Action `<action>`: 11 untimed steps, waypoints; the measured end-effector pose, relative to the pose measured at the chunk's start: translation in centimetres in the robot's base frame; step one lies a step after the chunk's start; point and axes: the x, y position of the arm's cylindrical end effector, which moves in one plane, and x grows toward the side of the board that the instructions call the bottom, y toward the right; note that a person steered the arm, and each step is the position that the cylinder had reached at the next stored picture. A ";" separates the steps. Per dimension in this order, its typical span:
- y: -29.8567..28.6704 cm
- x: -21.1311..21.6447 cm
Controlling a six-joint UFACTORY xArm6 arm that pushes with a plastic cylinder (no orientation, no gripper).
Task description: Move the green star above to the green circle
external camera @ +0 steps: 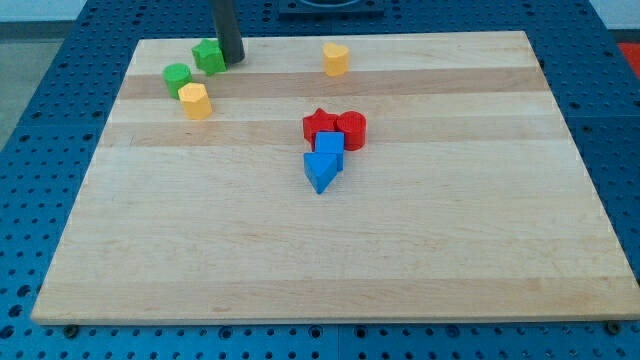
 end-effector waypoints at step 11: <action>-4.4 0.5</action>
